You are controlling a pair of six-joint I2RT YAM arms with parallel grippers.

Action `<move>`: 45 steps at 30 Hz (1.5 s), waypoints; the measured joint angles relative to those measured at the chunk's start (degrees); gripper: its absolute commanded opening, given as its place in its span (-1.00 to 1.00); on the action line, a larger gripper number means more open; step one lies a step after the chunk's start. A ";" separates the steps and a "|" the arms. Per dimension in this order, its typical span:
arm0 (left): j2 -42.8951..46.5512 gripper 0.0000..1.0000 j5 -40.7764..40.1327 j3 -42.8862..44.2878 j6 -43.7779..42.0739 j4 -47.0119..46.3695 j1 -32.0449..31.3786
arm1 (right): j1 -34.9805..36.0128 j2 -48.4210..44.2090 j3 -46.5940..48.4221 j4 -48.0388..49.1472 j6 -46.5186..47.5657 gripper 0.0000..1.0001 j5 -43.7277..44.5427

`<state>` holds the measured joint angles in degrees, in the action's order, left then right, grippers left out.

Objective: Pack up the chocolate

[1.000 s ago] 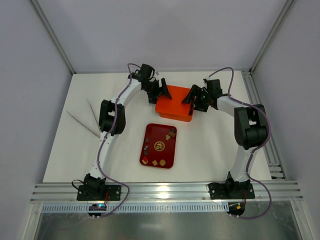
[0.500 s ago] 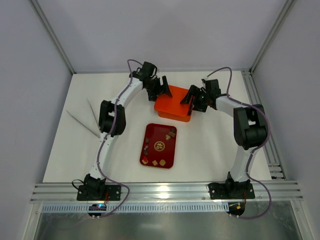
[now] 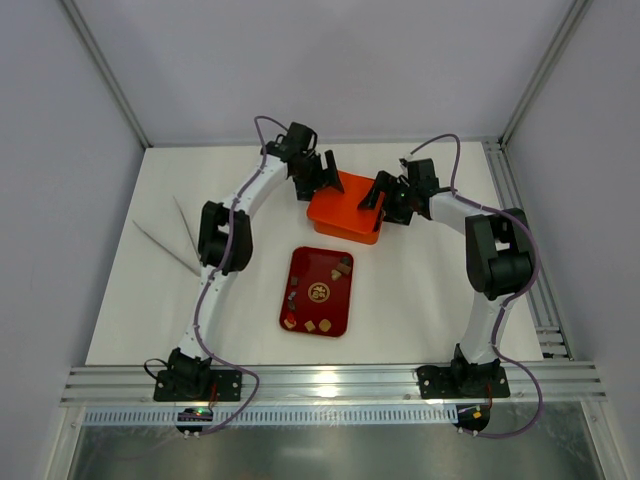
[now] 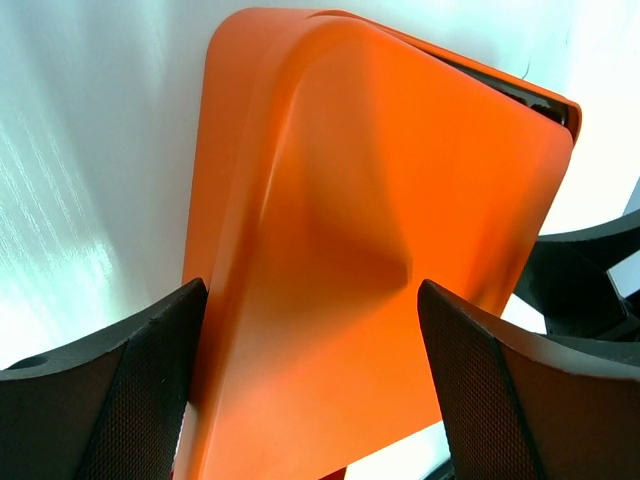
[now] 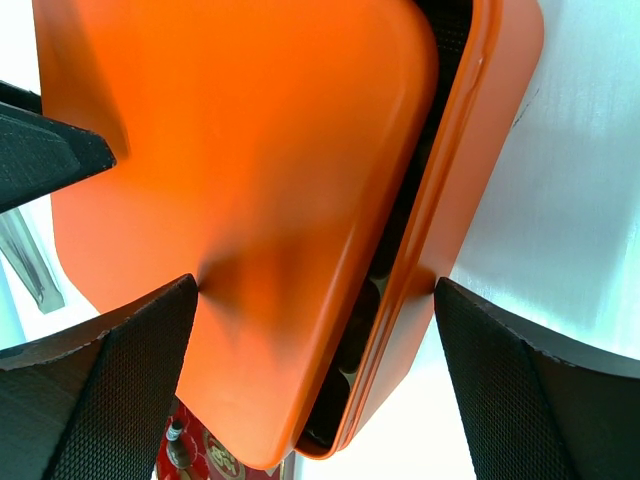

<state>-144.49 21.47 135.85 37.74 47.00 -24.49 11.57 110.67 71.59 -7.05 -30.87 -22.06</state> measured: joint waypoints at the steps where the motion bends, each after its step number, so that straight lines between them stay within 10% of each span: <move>1: 0.00 0.67 -0.35 0.00 0.07 0.00 -0.11 | 0.02 0.00 0.00 -0.02 0.07 0.99 0.02; 45: 2.91 0.77 -12.66 -4.42 1.77 -1.33 -3.04 | 1.84 -0.07 0.00 -0.48 0.83 0.99 1.60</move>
<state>-141.58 8.82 131.44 39.51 45.67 -27.53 13.41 110.61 71.59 -7.53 -30.04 -20.47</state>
